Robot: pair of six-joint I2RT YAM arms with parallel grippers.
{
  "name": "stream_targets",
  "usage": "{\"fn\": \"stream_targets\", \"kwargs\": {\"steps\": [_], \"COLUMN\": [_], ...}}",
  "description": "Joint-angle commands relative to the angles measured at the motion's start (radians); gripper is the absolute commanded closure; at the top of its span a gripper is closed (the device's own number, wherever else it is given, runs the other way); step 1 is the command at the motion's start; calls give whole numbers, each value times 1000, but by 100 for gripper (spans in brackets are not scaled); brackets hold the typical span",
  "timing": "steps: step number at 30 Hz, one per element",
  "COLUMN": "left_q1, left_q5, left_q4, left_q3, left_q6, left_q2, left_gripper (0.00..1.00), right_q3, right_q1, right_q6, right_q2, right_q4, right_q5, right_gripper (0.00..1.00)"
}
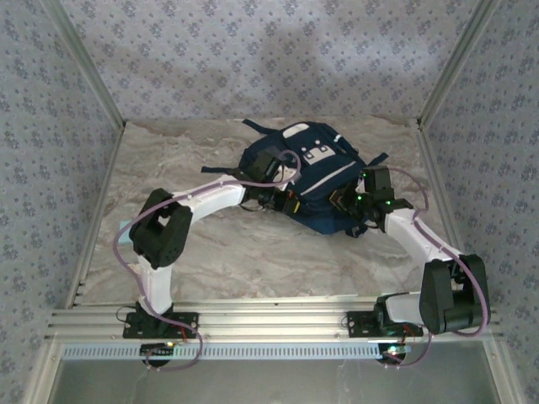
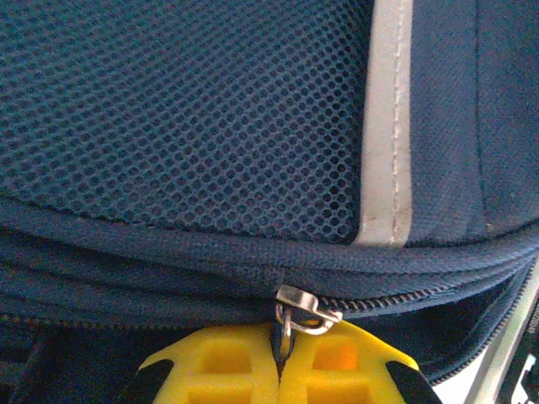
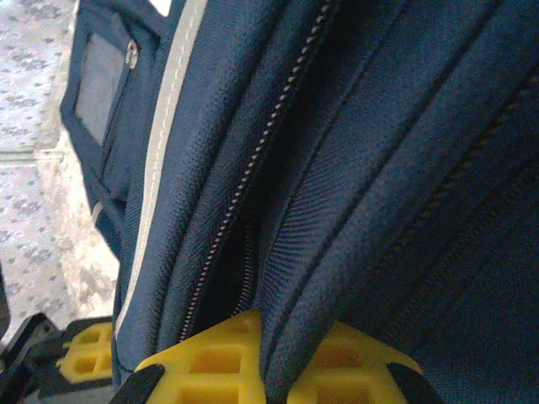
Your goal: Pack the student bag
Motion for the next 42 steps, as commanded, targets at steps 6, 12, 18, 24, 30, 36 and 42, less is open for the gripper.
{"fn": "stream_targets", "kwargs": {"steps": [6, 12, 18, 24, 30, 36, 42], "left_q1": [136, 174, 144, 124, 115, 79, 83], "left_q5": [-112, -24, 4, -125, -51, 15, 108], "left_q4": [5, -97, -284, -331, -268, -229, -101], "left_q3": [40, 96, 113, 114, 130, 166, 189], "left_q6": [-34, -4, 102, 100, 70, 69, -45], "left_q2": [2, 38, 9, 16, 1, -20, -24], "left_gripper": [99, 95, 80, 86, 76, 51, 45], "right_q3": [18, 22, 62, 71, 58, 49, 27], "right_q1": [-22, -48, -94, -88, -85, -84, -78], "right_q6": [-48, -85, -146, -143, -138, -140, -127], "right_q2": [-84, -106, -90, -72, -82, -77, -77], "right_q4": [-50, -99, -119, -101, -99, -90, -59], "right_q5": [-22, 11, 10, -3, -6, -18, -34], "right_gripper": [100, 100, 100, 100, 100, 100, 100]}}
